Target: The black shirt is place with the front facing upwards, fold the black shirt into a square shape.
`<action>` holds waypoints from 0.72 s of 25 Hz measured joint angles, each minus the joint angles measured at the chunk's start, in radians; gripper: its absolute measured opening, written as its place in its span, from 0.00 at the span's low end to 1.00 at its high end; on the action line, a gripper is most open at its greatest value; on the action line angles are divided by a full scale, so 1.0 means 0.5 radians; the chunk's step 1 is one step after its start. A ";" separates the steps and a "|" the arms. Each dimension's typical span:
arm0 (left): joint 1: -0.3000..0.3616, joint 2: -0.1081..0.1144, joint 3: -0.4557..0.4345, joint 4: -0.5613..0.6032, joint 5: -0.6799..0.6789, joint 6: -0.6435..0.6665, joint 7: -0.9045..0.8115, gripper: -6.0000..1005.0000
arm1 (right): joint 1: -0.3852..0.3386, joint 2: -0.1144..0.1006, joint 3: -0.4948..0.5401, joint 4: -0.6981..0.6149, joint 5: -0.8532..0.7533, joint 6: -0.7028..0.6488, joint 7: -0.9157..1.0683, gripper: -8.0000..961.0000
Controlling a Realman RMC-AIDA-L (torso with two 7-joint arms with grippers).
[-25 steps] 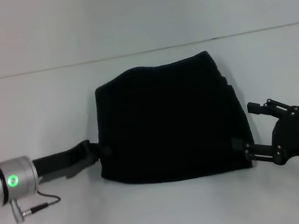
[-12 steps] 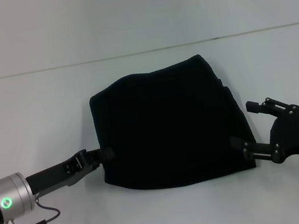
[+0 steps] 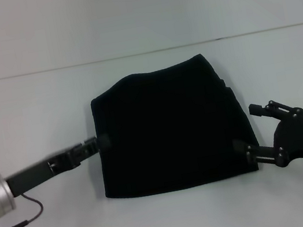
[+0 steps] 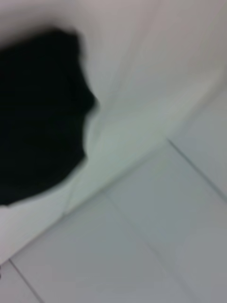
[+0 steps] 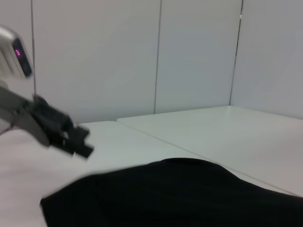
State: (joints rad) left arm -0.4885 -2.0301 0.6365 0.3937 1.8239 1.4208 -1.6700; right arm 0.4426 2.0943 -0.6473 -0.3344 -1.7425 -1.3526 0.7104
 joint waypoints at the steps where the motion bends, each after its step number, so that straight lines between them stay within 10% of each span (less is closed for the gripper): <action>1: 0.006 -0.004 -0.018 0.009 0.000 0.025 0.049 0.34 | 0.001 0.000 0.000 0.000 0.000 -0.004 0.003 0.94; 9: 0.146 -0.046 -0.087 0.048 0.036 0.339 1.062 0.62 | -0.006 0.003 -0.006 0.043 -0.003 -0.048 -0.005 0.94; 18: 0.273 -0.099 -0.072 0.044 0.220 0.172 1.209 0.95 | -0.182 -0.003 -0.002 0.137 -0.008 -0.038 -0.077 0.94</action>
State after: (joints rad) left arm -0.3520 -2.0795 0.6006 0.4155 1.9341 1.5068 -1.0653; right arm 0.3517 2.0928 -0.6482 -0.2659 -1.7463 -1.3714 0.6719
